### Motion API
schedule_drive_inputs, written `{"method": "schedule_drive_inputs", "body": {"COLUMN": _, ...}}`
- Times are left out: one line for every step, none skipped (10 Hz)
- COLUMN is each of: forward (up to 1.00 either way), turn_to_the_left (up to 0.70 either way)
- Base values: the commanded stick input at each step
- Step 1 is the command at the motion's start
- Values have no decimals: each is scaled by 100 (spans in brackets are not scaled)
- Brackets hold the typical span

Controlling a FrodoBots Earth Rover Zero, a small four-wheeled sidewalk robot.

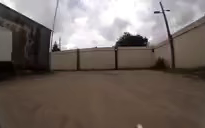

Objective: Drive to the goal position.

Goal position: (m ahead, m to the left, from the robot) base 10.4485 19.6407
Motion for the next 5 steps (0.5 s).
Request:
{"method": "schedule_drive_inputs", "body": {"forward": 30, "turn_to_the_left": 0}}
{"method": "schedule_drive_inputs", "body": {"forward": 30, "turn_to_the_left": 0}}
{"method": "schedule_drive_inputs", "body": {"forward": 30, "turn_to_the_left": 0}}
{"method": "schedule_drive_inputs", "body": {"forward": 30, "turn_to_the_left": 0}}
{"method": "schedule_drive_inputs", "body": {"forward": 30, "turn_to_the_left": 0}}
